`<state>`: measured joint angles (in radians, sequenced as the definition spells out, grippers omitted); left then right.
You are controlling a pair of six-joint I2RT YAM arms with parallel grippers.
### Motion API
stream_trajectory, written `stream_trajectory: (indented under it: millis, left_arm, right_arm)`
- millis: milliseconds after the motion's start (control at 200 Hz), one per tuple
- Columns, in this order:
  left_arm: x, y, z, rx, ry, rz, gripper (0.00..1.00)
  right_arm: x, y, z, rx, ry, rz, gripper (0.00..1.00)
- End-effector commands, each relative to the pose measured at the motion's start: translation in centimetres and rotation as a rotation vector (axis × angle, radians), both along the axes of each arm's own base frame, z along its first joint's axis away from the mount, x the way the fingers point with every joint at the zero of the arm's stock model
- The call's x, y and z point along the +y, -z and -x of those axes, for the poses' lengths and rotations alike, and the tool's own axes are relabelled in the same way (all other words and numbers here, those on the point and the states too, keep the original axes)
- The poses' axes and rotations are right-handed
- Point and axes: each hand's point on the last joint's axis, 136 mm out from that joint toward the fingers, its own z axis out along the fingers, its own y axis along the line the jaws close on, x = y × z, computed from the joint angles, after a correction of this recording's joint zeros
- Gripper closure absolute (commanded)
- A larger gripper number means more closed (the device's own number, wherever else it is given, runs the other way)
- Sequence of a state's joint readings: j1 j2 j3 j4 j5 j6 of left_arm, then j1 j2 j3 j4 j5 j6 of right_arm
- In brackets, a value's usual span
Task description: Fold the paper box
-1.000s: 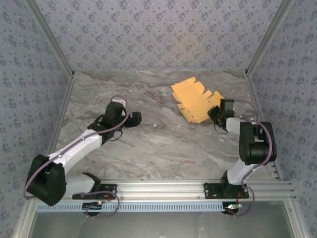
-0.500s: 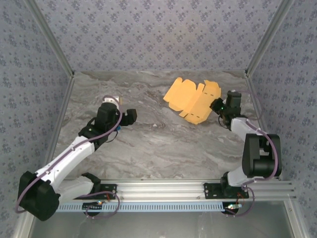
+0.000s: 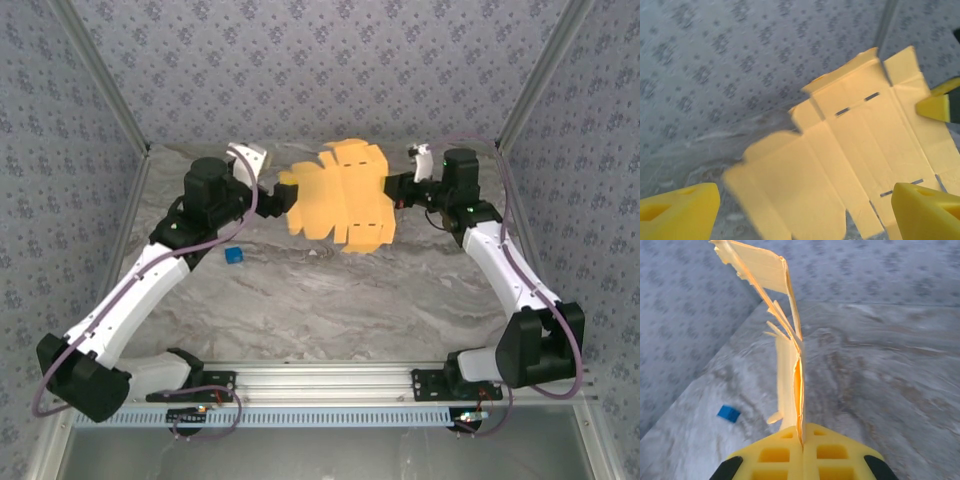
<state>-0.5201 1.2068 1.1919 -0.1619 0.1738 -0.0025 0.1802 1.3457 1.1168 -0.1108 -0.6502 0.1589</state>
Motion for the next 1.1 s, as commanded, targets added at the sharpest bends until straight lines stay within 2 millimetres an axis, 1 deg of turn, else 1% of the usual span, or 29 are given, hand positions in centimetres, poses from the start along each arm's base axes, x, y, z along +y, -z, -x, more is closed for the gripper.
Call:
stream_trajectory:
  millis: [0, 5, 10, 20, 40, 165, 245, 355, 405, 435, 560, 615, 750, 780, 819, 1094]
  left_arm:
    - [-1.7, 0.4, 0.9, -0.089, 0.167, -0.174, 0.1]
    - [-1.7, 0.4, 0.9, -0.091, 0.167, -0.178, 0.1]
    - [-1.7, 0.4, 0.9, -0.094, 0.168, -0.184, 0.09]
    - [-1.7, 0.4, 0.9, -0.099, 0.173, -0.193, 0.09]
    - [-1.8, 0.4, 0.8, -0.108, 0.182, -0.213, 0.08]
    - [-2.6, 1.4, 1.3, -0.11, 0.295, -0.333, 0.07]
    - [-2.8, 2.2, 1.2, -0.085, 0.333, -0.389, 0.06]
    - [-3.4, 2.5, 1.1, -0.087, 0.375, -0.415, 0.06]
    - [-3.5, 2.5, 1.1, -0.091, 0.386, -0.42, 0.06]
    - [-3.6, 2.6, 1.0, -0.087, 0.394, -0.422, 0.07]
    - [-4.2, 3.1, 1.2, -0.072, 0.442, -0.426, 0.11]
    - [-4.5, 3.4, 1.3, -0.056, 0.466, -0.427, 0.16]
    - [-5.2, 3.9, 1.8, 0.004, 0.546, -0.406, 0.36]
    - [-5.2, 4.5, 2.2, 0.042, 0.568, -0.407, 0.4]
    - [-5.4, 4.6, 2.6, 0.058, 0.594, -0.401, 0.44]
    - [-6.0, 5.6, 3.5, 0.078, 0.674, -0.382, 0.75]
  right_arm:
    - [2.3, -1.3, 3.2, -0.068, -0.19, 0.073, 1.0]
    - [2.4, -1.2, 3.3, -0.067, -0.195, 0.075, 1.0]
    - [2.5, -1.9, 3.2, -0.083, -0.199, 0.074, 1.0]
    - [2.6, -2.4, 3.3, -0.097, -0.208, 0.076, 1.0]
    - [2.8, -2.8, 3.5, -0.111, -0.224, 0.08, 1.0]
    - [3.9, -3.7, 4.9, -0.152, -0.317, 0.099, 1.0]
    - [4.4, -3.7, 6.0, -0.173, -0.391, 0.139, 1.0]
    - [5.0, -3.3, 7.3, -0.178, -0.484, 0.164, 1.0]
    - [5.1, -3.2, 7.5, -0.183, -0.511, 0.169, 1.0]
    - [5.1, -2.9, 8.0, -0.163, -0.535, 0.168, 1.0]
    - [5.5, -3.1, 9.1, -0.17, -0.607, 0.144, 1.0]
    - [5.6, -3.1, 9.5, -0.175, -0.626, 0.147, 1.0]
    - [5.6, -2.7, 9.7, -0.181, -0.636, 0.168, 1.0]
    - [5.6, -2.8, 9.8, -0.185, -0.638, 0.172, 1.0]
    - [5.6, -2.7, 9.8, -0.188, -0.641, 0.177, 1.0]
    - [5.2, -2.1, 8.9, -0.209, -0.604, 0.251, 1.0]
